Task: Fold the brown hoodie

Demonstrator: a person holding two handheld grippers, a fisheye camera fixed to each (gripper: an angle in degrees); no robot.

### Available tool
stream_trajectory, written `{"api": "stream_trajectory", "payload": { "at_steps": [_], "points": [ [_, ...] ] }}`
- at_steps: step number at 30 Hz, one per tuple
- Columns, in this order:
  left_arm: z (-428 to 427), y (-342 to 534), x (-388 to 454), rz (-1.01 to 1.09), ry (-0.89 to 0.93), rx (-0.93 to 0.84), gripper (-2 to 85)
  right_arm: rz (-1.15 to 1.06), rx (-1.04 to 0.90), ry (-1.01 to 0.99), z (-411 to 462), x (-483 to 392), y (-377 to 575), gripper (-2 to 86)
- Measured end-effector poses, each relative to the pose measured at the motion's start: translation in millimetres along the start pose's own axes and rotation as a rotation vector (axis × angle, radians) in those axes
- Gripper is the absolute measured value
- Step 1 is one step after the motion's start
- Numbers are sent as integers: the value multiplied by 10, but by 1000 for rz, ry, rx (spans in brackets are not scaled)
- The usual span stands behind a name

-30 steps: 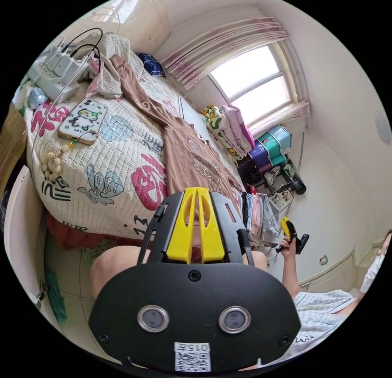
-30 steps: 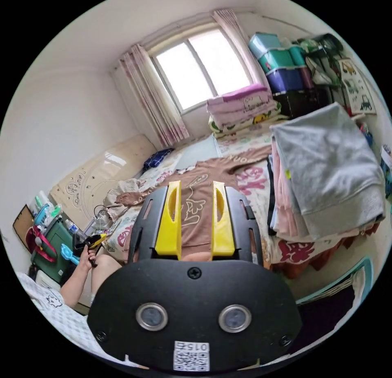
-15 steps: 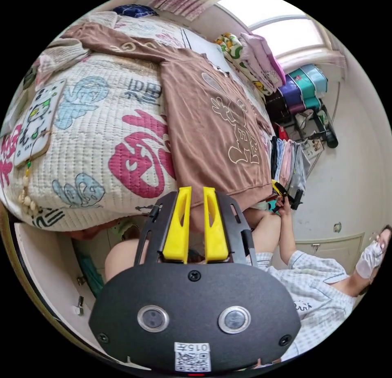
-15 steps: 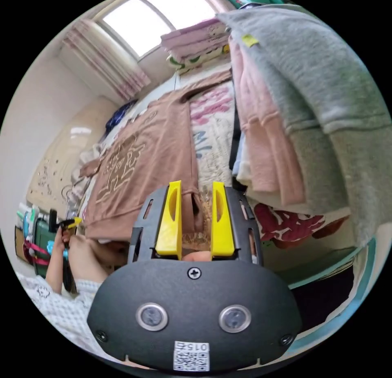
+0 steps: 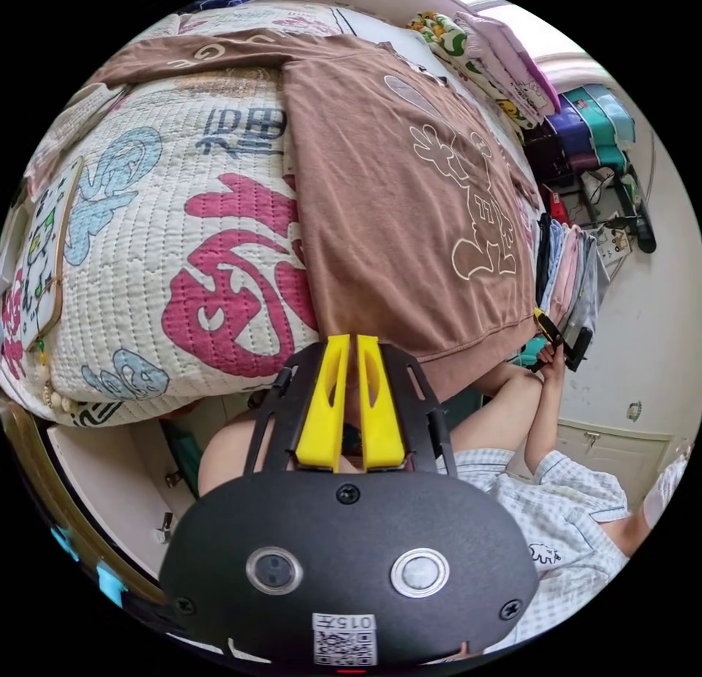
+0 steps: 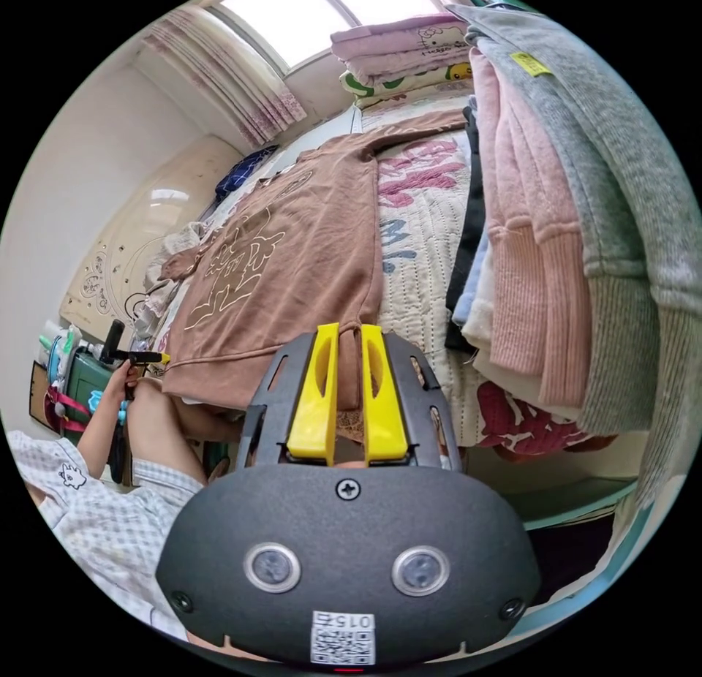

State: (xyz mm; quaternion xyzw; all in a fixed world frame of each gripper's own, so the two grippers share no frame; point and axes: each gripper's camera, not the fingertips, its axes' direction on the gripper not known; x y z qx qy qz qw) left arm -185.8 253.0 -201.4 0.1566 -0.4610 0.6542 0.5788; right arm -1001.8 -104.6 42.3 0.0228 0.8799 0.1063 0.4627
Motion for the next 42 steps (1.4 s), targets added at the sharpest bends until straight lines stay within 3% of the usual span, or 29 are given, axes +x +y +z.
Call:
{"api": "stream_trajectory", "payload": {
  "at_steps": [9,22,30,35,42],
  "points": [
    [130,97,-119,0,-15,14,0,76,50,-38,-485,111,-155,57],
    [99,289,-582,-73,56,106,93,169,68,-110,-574,344,-265,59],
    [314,130,-312,-1,-109,47,61,165,76,-99,-319,315,-223,55],
    [342,190,-464,12,-12,49,12,180,105,-82,-61,255,-66,55],
    [277,382,-539,30,-24,89,-3,97,196,39,190,-116,316,52]
  ]
}}
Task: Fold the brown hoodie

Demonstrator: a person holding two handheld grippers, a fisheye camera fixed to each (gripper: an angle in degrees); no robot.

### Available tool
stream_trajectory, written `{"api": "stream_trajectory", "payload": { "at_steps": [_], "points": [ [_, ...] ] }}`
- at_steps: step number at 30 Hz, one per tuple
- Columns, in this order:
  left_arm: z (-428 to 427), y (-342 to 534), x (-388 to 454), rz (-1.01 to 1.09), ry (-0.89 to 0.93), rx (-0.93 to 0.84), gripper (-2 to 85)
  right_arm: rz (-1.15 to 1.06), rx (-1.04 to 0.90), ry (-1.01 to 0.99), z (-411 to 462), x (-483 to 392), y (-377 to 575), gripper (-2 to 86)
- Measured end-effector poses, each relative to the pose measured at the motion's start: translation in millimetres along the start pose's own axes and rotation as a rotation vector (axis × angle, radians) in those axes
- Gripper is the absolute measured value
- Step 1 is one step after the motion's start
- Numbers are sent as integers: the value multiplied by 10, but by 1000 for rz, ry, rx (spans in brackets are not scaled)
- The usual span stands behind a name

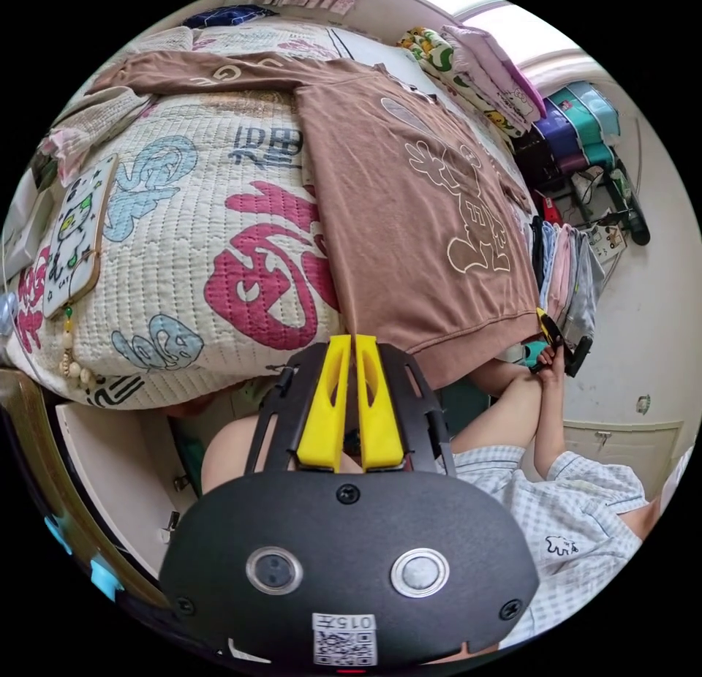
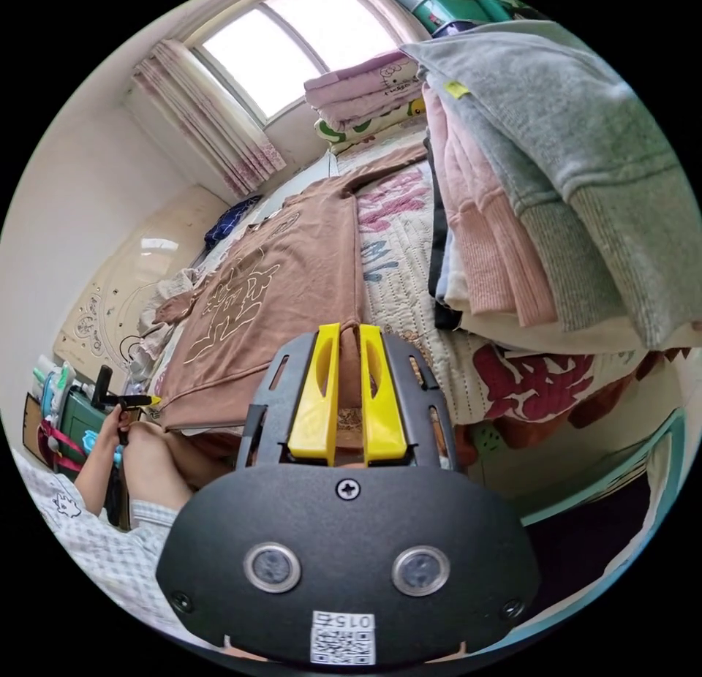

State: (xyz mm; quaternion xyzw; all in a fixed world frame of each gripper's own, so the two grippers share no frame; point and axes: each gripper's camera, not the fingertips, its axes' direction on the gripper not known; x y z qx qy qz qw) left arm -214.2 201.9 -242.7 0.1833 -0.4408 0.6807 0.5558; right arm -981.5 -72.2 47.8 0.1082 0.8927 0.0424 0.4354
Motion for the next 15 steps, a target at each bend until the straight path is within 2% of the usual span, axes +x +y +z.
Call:
{"api": "stream_trajectory", "payload": {
  "at_steps": [6,11,15],
  "points": [
    [-39,161,-22,20,-8,17,-4,-30,-19,78,353,-178,365,51],
    [166,44,22,12,-112,-76,-3,-93,-137,179,1080,-396,560,56],
    [302,-60,69,-2,-177,-135,0,-109,-157,228,1392,-521,655,58]
  ]
}}
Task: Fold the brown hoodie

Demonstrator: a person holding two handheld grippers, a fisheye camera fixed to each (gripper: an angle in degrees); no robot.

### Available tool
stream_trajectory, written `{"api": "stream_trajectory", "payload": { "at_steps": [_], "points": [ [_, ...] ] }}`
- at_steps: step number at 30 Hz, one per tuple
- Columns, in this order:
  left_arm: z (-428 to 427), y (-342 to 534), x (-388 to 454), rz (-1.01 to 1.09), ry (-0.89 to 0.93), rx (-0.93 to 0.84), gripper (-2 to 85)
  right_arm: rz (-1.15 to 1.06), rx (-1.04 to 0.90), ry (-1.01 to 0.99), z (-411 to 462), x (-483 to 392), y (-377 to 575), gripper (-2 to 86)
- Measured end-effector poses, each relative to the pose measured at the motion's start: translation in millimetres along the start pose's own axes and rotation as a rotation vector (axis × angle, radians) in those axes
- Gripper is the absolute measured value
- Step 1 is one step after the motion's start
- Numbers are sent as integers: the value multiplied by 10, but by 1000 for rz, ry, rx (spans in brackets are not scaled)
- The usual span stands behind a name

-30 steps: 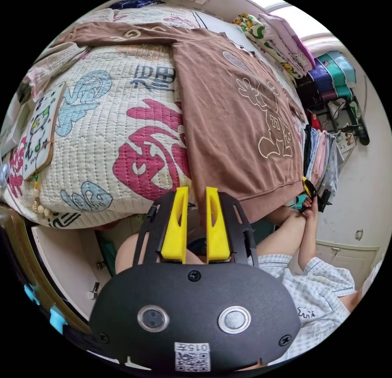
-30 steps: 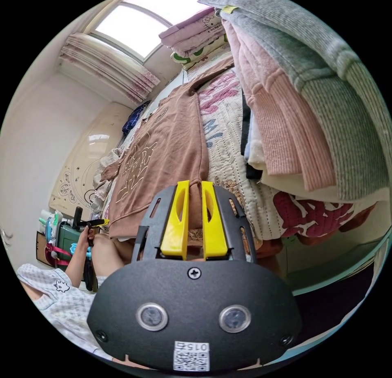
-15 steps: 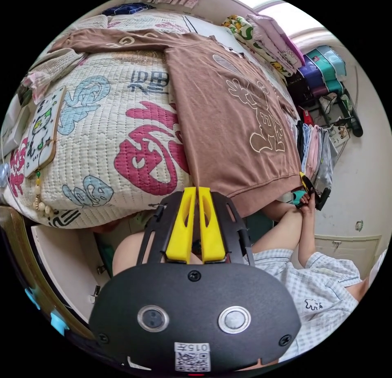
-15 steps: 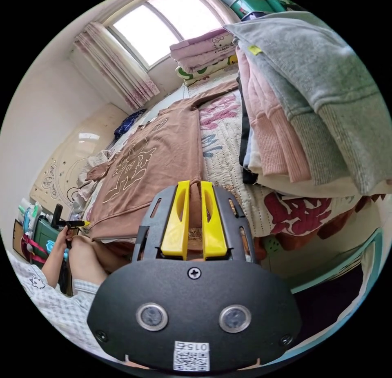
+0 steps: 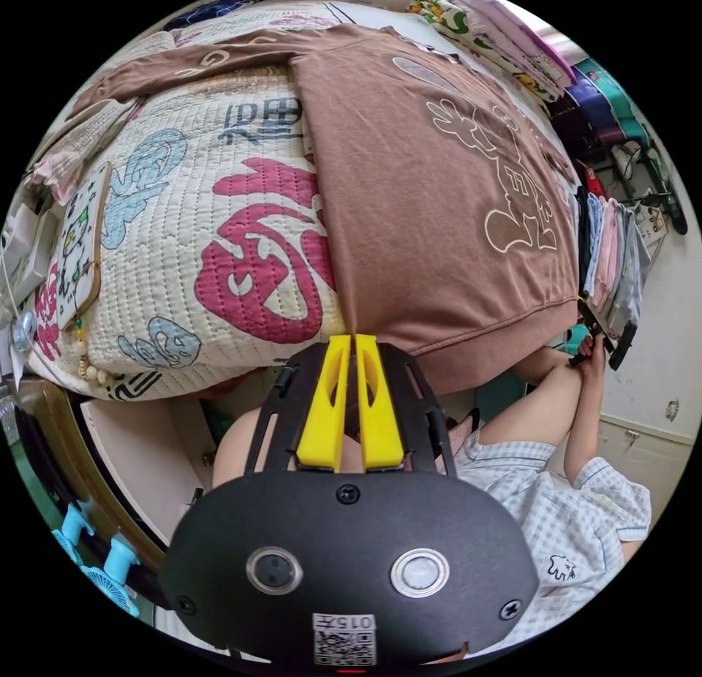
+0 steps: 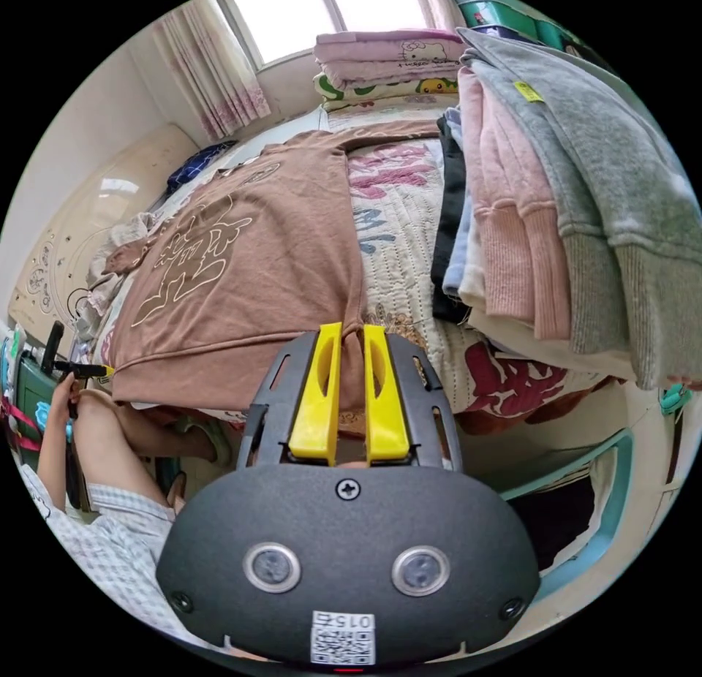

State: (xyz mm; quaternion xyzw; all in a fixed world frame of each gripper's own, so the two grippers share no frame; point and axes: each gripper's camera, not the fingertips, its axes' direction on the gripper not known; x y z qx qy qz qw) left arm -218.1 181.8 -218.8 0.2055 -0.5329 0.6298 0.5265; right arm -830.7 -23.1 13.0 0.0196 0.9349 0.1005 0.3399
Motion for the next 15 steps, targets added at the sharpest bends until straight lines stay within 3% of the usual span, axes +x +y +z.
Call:
{"api": "stream_trajectory", "payload": {
  "at_steps": [8,15],
  "points": [
    [39,43,209,62,-169,-38,6,-232,8,365,655,-988,212,50],
    [-67,255,-58,75,-130,-49,7,-240,-4,416,747,-1292,230,47]
  ]
}}
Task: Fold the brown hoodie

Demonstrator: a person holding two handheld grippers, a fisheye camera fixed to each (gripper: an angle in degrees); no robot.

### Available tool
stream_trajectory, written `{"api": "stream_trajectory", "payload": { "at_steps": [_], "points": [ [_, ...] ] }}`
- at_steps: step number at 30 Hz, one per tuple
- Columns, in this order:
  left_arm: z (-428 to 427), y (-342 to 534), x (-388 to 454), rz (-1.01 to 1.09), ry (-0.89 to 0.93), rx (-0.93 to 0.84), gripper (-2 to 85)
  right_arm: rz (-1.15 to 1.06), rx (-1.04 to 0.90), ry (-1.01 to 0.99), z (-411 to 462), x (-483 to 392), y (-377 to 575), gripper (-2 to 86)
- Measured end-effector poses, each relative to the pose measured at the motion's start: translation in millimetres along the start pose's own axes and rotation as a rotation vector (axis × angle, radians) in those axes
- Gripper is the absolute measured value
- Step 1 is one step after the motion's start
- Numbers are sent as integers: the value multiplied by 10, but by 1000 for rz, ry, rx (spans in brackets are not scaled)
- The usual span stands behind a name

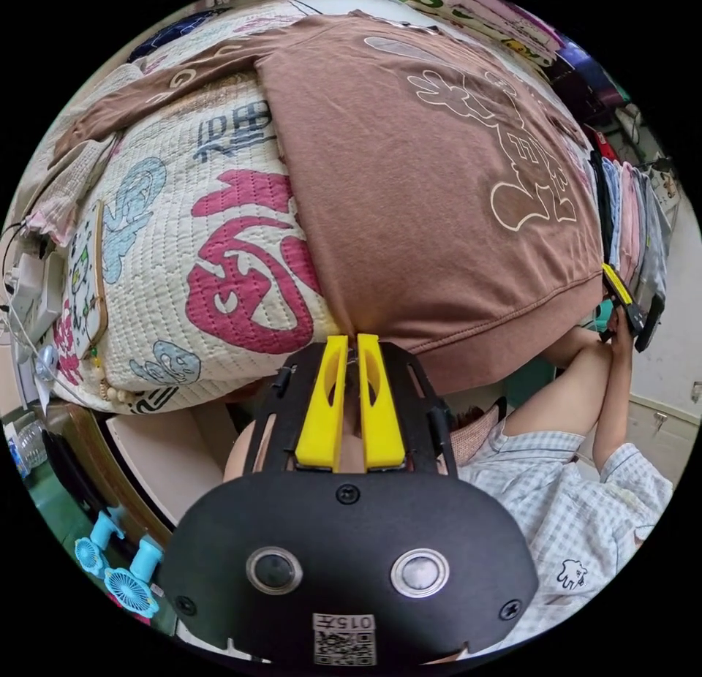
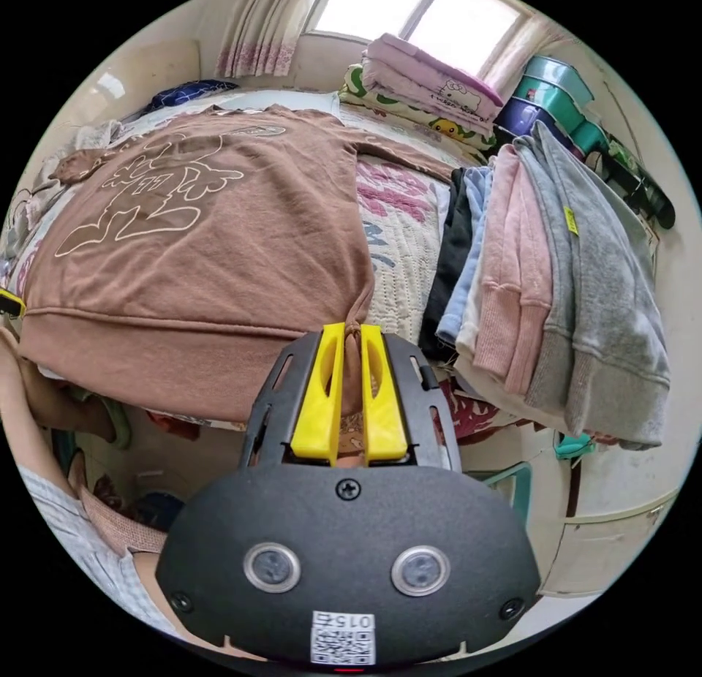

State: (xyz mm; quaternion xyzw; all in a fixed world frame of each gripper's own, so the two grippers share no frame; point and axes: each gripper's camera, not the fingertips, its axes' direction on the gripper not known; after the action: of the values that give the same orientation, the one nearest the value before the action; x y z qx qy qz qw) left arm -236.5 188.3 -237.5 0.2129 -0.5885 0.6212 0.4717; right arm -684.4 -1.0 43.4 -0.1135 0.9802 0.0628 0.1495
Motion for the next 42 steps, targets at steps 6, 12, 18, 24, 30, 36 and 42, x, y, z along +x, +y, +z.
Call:
{"api": "stream_trajectory", "payload": {
  "at_steps": [6,12,18,24,30,36,42],
  "points": [
    [-107,282,-352,-22,60,-6,7,121,2,-160,-237,276,-79,51],
    [-394,705,-883,99,286,-81,8,150,16,-315,-748,759,-174,55],
    [-1476,1449,-1652,57,484,192,28,588,276,-621,-1391,2046,191,44],
    [-2574,2163,-605,425,239,1214,28,641,442,-711,-1942,2031,-517,84],
    [-2062,1069,746,612,445,1176,4,653,365,-850,-1885,1893,-2073,90],
    [-1440,177,1286,609,506,1068,53,776,244,-846,-1234,2130,-3750,96],
    [-1109,188,925,465,450,1125,91,815,156,-630,-334,2224,-5212,112]
  ]
}}
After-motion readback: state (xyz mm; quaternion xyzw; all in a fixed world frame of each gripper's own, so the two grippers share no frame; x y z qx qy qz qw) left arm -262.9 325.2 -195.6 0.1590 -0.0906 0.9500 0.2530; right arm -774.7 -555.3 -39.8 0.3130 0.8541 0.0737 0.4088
